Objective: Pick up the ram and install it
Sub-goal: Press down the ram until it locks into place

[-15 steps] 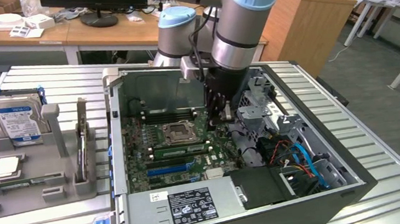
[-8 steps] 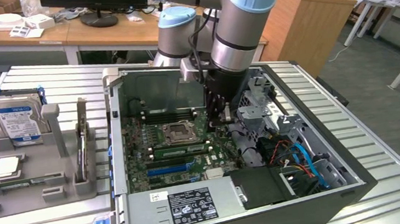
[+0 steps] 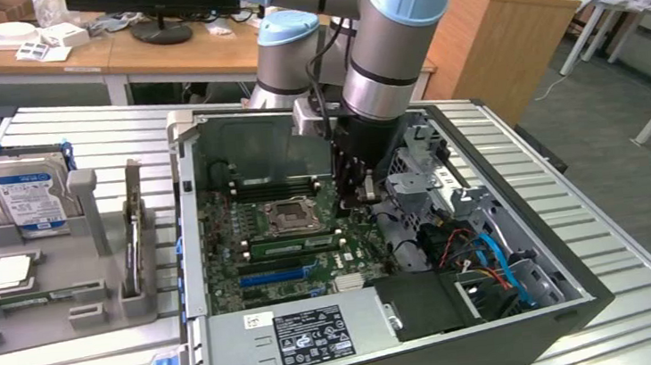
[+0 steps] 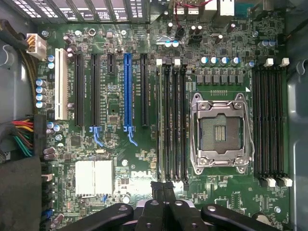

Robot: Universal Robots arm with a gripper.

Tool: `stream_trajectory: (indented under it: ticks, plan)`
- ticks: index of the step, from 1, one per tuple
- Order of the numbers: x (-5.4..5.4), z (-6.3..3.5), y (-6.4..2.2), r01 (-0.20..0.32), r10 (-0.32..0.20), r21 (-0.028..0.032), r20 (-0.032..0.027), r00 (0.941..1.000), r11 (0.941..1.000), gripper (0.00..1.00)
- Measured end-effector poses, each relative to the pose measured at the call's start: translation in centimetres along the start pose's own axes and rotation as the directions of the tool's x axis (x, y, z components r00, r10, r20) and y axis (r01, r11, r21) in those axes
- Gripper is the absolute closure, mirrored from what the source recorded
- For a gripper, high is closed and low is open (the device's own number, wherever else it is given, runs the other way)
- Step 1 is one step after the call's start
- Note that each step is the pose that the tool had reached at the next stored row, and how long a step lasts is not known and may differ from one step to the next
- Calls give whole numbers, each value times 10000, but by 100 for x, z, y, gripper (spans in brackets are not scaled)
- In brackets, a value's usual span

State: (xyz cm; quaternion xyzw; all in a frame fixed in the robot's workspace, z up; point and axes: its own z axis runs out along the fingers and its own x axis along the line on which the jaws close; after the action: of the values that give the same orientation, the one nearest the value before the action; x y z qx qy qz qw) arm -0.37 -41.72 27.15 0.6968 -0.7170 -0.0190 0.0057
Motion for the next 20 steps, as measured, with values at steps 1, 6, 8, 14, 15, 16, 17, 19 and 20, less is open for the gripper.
stream_trajectory:
  ticks: [1, 6, 8, 14, 15, 16, 17, 19, 20]
  plan:
    - [0, 6, 0, 0, 0, 0, -1, 10000, 10000, 89]
    - [1, 38, -1, 0, 0, 0, -1, 10000, 10000, 89]
    - [1, 50, -2, 0, 0, -1, -1, 10000, 10000, 89]
    - [2, 87, -3, 0, 0, 0, -1, 10000, 10000, 89]
    - [2, 93, -3, 0, 0, -1, -2, 10000, 10000, 89]
    - [2, 99, -3, 0, 0, -1, -1, 10000, 10000, 89]
    - [2, 105, -4, 0, 0, 0, -1, 10000, 10000, 89]
    - [2, 116, -4, 0, 0, 0, -1, 10000, 10000, 89]
    - [2, 122, -4, 0, 0, 0, 0, 10000, 10000, 89]
